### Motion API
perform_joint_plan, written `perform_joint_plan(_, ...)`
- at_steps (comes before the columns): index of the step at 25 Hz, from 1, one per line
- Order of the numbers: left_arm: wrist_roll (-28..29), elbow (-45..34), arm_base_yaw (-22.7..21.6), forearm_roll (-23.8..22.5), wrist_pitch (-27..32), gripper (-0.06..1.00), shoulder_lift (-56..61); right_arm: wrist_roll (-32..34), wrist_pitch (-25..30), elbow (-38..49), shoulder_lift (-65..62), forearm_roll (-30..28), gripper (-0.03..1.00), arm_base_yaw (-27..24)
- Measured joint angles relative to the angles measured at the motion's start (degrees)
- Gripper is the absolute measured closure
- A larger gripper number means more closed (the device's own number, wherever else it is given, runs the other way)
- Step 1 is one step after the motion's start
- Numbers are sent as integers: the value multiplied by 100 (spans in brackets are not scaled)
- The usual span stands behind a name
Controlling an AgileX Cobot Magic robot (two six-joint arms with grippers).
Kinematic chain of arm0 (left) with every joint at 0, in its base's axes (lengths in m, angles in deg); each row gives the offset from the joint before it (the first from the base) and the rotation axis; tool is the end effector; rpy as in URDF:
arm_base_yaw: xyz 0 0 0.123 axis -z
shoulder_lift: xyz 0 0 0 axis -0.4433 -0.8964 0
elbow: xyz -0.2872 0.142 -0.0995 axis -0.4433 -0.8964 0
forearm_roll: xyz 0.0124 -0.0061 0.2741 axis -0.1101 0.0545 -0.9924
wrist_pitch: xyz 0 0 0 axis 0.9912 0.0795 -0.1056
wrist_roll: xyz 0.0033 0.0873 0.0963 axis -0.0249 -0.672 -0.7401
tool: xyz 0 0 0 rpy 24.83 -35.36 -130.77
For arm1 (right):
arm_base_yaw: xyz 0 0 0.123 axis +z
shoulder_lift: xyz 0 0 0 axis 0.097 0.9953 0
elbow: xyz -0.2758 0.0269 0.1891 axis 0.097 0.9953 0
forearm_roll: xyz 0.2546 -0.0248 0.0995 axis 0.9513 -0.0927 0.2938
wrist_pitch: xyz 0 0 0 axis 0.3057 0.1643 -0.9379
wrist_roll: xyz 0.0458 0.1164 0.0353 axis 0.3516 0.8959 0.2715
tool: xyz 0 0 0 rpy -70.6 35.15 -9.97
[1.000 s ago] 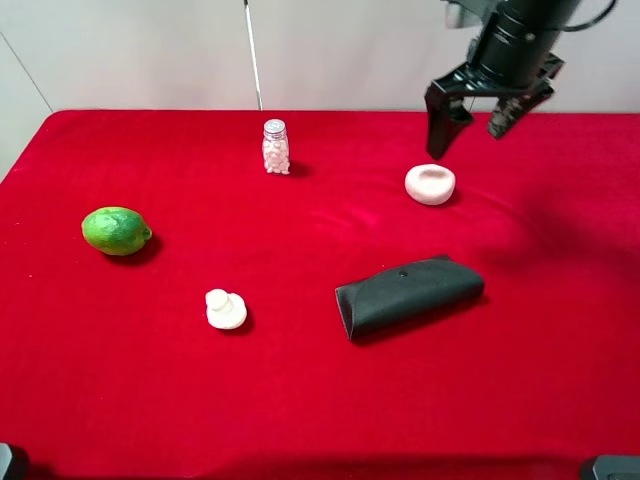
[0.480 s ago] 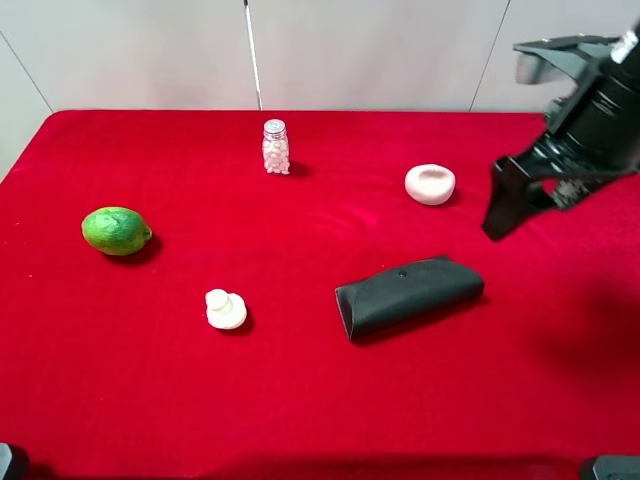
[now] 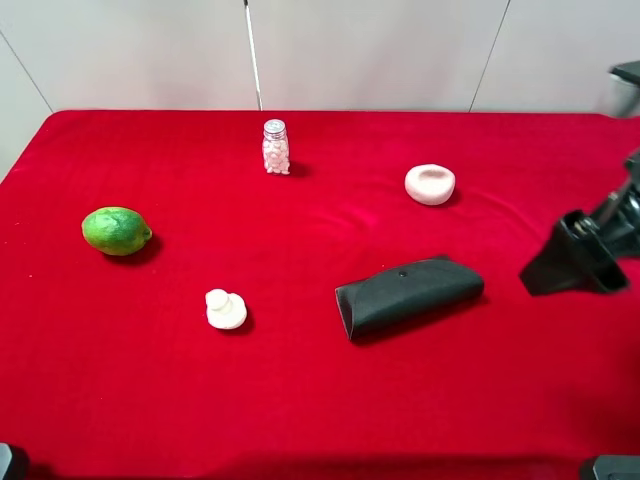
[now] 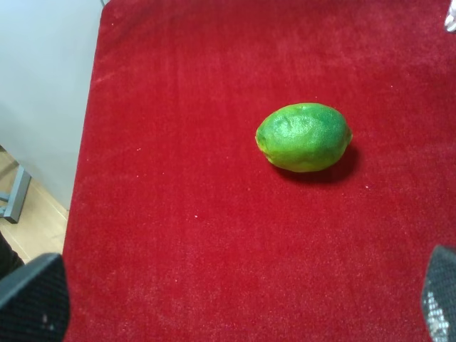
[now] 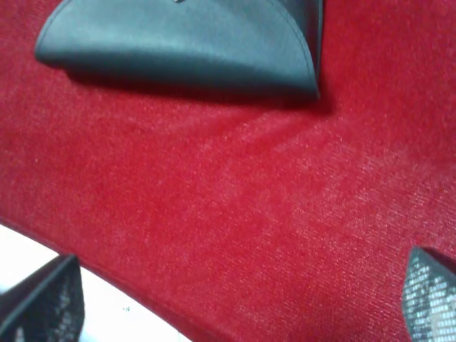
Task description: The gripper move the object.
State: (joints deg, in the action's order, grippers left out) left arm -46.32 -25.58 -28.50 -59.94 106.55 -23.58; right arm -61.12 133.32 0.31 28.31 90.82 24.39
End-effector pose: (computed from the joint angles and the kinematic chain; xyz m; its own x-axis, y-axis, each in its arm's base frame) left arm -0.0015 0.0013 0.2692 -0.4597 0.1042 -0.8819 0.0091 0.9936 0.1126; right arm 0.1378 0.0723 0.2631 -0.8663 -0.4011 -0.2975 -0.4567 0.8774 0.1470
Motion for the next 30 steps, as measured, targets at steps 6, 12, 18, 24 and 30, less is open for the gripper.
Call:
perform_joint_plan(6, 0, 0, 0, 0, 0, -3, 0, 0, -231, 604, -1312, 4, 27, 0)
perform_joint_plan(12, 0, 0, 0, 0, 0, -3, 0, -168, -282, 1040, -2621, -16, 27, 0)
perform_joint_plan(18, 0, 0, 0, 0, 0, -3, 0, -167, -290, 1092, -3715, -83, 27, 0)
perform_joint_plan(24, 0, 0, 0, 0, 0, -3, 0, -167, -290, 1092, -4727, -137, 27, 0)
perform_joint_plan(30, 0, 0, 0, 0, 0, -3, 0, -118, -290, 1092, -5496, -198, 27, -90)
